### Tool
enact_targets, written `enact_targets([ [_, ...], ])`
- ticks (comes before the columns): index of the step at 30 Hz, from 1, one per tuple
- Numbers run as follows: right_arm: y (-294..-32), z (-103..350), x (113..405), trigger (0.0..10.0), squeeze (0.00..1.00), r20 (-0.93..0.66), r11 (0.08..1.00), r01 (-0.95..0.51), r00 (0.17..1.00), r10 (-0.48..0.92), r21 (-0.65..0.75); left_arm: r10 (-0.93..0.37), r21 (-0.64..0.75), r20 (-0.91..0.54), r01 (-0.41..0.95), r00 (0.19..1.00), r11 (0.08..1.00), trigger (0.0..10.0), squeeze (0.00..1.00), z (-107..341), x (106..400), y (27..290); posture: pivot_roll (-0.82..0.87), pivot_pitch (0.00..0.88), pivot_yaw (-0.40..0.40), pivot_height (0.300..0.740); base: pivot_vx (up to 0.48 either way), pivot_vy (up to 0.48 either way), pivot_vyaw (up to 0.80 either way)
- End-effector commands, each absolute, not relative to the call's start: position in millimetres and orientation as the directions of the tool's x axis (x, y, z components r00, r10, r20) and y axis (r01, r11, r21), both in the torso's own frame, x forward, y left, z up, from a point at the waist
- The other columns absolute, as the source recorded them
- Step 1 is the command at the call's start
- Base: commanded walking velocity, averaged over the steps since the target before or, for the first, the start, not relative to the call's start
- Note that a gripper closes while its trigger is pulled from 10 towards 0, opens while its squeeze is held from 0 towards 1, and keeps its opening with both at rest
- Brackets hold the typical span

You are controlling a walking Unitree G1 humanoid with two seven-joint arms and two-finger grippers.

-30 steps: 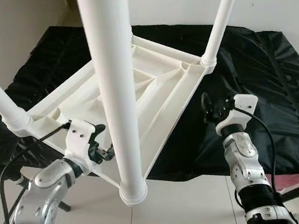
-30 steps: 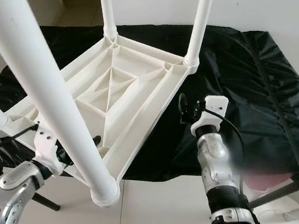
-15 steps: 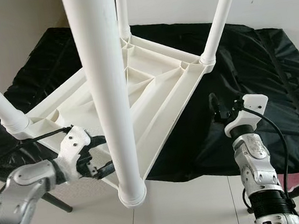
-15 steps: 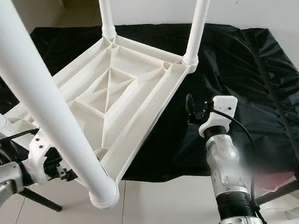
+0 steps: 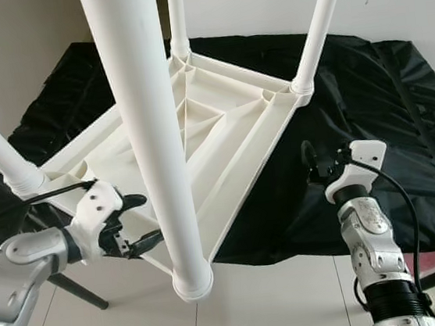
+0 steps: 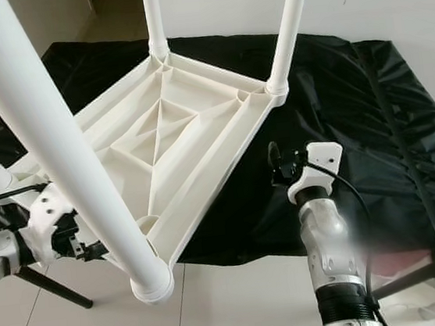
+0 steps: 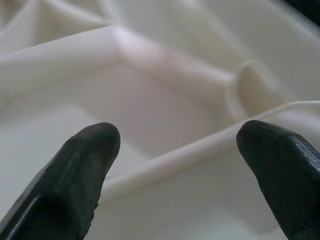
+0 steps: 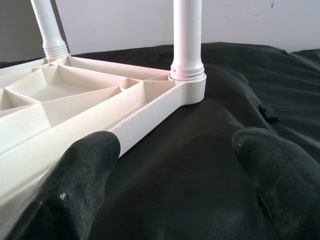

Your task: Building children table

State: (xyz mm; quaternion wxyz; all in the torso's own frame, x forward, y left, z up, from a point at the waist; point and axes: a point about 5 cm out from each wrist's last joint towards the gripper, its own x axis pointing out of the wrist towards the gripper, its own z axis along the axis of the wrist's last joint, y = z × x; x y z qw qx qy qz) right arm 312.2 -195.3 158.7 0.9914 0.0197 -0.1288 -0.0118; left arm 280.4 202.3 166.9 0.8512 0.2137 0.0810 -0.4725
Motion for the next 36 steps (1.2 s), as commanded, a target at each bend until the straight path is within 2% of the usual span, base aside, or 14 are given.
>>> enact_targets([
  [1, -196, 157, 311, 10.0, 0.0, 0.243, 0.999, 0.02, 0.97, -0.028, 0.035, -0.807, 0.256, -0.4, 0.898, 0.436, 0.358, 10.0, 0.0, 160, 277, 200, 0.04, 0.126, 0.004, 0.74, 0.0, 0.0, 0.0],
  [3, -197, 159, 312, 10.0, 0.0, 0.247, 0.999, 0.024, 0.969, -0.032, 0.034, -0.789, 0.292, -0.435, 0.897, 0.434, 0.332, 10.0, 0.0, 157, 286, 200, 0.02, 0.129, 0.011, 0.74, 0.0, 0.0, 0.0],
  [13, -202, 159, 309, 10.0, 0.0, 0.248, 0.999, 0.043, 0.968, -0.047, 0.025, -0.765, 0.3, -0.512, 0.916, 0.391, 0.267, 10.0, 0.0, 150, 294, 204, 0.01, 0.129, 0.031, 0.74, 0.0, 0.0, 0.0],
  [22, -199, 159, 310, 10.0, 0.0, 0.246, 0.998, 0.052, 0.968, -0.058, 0.03, -0.781, 0.294, -0.528, 0.934, 0.334, 0.201, 10.0, 0.0, 150, 311, 192, 0.02, 0.145, 0.047, 0.74, 0.0, 0.0, 0.0],
  [23, -199, 159, 310, 10.0, 0.0, 0.246, 0.998, 0.051, 0.968, -0.057, 0.03, -0.79, 0.288, -0.523, 0.939, 0.32, 0.189, 7.5, 0.0, 151, 314, 189, 0.02, 0.145, 0.05, 0.74, 0.0, 0.0, 0.0],
  [27, -199, 159, 309, 10.0, 0.0, 0.246, 0.998, 0.052, 0.968, -0.057, 0.029, -0.808, 0.269, -0.508, 0.946, 0.298, 0.18, 7.4, 0.0, 153, 319, 182, 0.01, 0.145, 0.055, 0.74, 0.0, 0.0, 0.0],
  [28, -200, 160, 309, 10.0, 0.0, 0.248, 0.998, 0.054, 0.967, -0.06, 0.028, -0.819, 0.265, -0.499, 0.95, 0.283, 0.167, 3.9, 0.0, 155, 321, 179, 0.01, 0.144, 0.056, 0.74, 0.0, 0.0, 0.0],
  [30, -201, 160, 310, 10.0, 0.0, 0.249, 0.998, 0.057, 0.966, -0.062, 0.026, -0.824, 0.262, -0.492, 0.951, 0.28, 0.166, 3.8, 0.0, 156, 323, 177, 0.01, 0.144, 0.057, 0.74, 0.0, 0.0, 0.0],
  [31, -202, 161, 310, 10.0, 0.0, 0.251, 0.998, 0.062, 0.966, -0.066, 0.024, -0.833, 0.25, -0.483, 0.954, 0.269, 0.163, 1.5, 0.0, 156, 323, 174, 0.0, 0.144, 0.058, 0.74, 0.0, 0.0, 0.0],
  [32, -204, 162, 310, 10.0, 0.0, 0.253, 0.998, 0.066, 0.965, -0.069, 0.022, -0.842, 0.236, -0.474, 0.958, 0.259, 0.162, 0.0, 0.0, 156, 323, 172, 0.0, 0.144, 0.058, 0.74, 0.0, 0.0, 0.0],
  [36, -207, 163, 310, 10.0, 0.0, 0.255, 0.997, 0.073, 0.964, -0.076, 0.019, -0.854, 0.223, -0.46, 0.962, 0.244, 0.155, 0.0, 0.0, 156, 324, 168, 0.0, 0.142, 0.058, 0.74, 0.0, 0.0, 0.0],
])
